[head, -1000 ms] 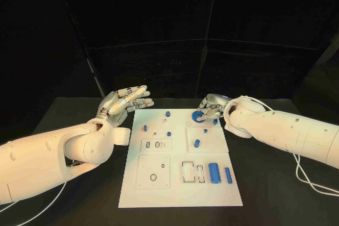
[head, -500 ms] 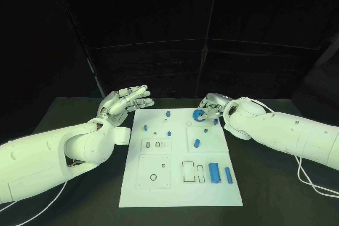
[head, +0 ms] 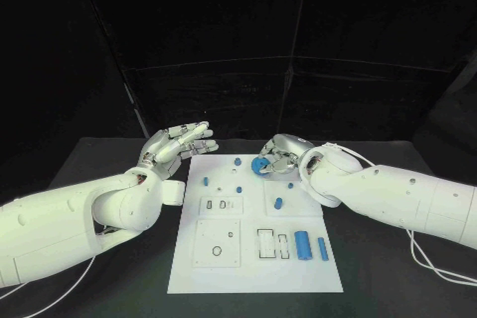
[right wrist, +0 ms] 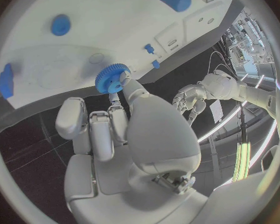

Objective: Assemble the parts on the task board

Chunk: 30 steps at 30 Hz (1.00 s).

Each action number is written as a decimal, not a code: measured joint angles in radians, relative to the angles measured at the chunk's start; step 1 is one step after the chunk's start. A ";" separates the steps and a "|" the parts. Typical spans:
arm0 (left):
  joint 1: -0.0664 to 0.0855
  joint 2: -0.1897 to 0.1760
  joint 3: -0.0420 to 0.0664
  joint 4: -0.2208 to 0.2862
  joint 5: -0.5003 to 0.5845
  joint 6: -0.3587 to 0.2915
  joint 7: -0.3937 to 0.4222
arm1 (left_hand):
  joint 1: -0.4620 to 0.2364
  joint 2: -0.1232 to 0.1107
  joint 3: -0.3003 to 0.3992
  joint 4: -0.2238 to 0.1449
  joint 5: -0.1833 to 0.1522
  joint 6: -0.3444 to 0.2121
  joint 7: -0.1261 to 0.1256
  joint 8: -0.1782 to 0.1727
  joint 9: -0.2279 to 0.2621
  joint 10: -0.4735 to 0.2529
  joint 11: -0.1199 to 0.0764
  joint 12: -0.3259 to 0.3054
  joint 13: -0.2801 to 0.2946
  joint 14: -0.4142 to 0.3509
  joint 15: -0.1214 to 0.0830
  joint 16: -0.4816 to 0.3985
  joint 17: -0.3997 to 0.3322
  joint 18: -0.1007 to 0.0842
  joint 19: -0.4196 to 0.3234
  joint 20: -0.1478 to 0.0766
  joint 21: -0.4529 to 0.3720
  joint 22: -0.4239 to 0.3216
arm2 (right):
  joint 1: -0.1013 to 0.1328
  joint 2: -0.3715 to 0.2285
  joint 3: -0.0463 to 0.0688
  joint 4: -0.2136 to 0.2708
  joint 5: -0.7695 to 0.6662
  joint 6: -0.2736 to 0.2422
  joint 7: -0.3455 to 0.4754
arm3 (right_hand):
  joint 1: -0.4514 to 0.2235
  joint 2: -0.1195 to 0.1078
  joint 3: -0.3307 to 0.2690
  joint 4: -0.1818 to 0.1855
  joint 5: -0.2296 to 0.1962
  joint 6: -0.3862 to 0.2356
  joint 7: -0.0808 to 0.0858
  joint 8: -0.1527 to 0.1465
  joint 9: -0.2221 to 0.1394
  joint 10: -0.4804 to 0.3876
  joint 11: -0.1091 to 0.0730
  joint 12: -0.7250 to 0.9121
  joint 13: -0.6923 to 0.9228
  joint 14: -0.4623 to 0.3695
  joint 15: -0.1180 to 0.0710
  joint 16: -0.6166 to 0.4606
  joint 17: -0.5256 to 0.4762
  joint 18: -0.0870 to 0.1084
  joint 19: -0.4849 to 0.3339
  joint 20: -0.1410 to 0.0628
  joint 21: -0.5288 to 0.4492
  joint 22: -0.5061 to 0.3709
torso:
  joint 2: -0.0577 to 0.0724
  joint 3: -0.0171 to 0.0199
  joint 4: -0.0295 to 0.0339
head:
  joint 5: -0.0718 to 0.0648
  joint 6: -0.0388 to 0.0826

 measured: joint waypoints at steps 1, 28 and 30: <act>0.000 0.001 0.000 0.000 0.000 0.000 0.000 | 0.000 0.000 0.000 0.000 0.000 0.000 0.000 0.000 0.000 0.000 0.000 0.000 0.000 0.000 0.000 0.000 0.000 0.000 0.000 0.000 0.000 0.000 | 0.000 0.007 0.000 0.003 -0.004 -0.004 -0.002 | -0.004 -0.001 0.000 0.000 0.000 0.000 0.000 0.000 0.000 0.000 0.000 0.000 -0.001 0.000 0.000 0.000 0.000 0.000 0.000 0.000 0.000 0.000 | 0.000 0.0000 0.0007 | 0.000 0.001; 0.001 0.013 0.000 -0.005 0.000 0.002 -0.004 | 0.005 0.005 0.000 0.000 0.000 0.000 0.000 0.000 0.000 0.000 0.000 0.000 0.000 0.000 0.000 0.000 0.000 0.000 0.000 0.000 -0.004 -0.001 | -0.048 0.201 0.002 -0.103 -0.131 -0.043 -0.057 | -0.015 -0.012 0.016 0.003 0.015 0.000 0.000 -0.015 0.000 0.000 0.000 0.000 0.000 0.000 0.000 0.000 0.000 0.000 0.000 0.000 0.000 0.000 | 0.001 0.0011 0.0003 | 0.019 -0.010; 0.001 0.014 0.000 -0.005 0.000 0.003 -0.004 | 0.005 0.005 0.000 0.000 0.000 0.000 0.000 0.000 0.000 0.000 0.000 0.000 0.000 0.000 0.000 0.000 0.000 0.000 0.000 0.000 -0.004 -0.001 | -0.049 0.206 0.002 -0.108 -0.136 -0.045 -0.062 | -0.018 -0.016 0.018 0.004 0.015 0.000 0.000 -0.017 0.000 0.000 0.000 0.000 0.000 0.000 0.000 0.000 0.000 0.000 0.000 0.000 0.000 0.000 | 0.001 0.0012 0.0002 | 0.020 -0.012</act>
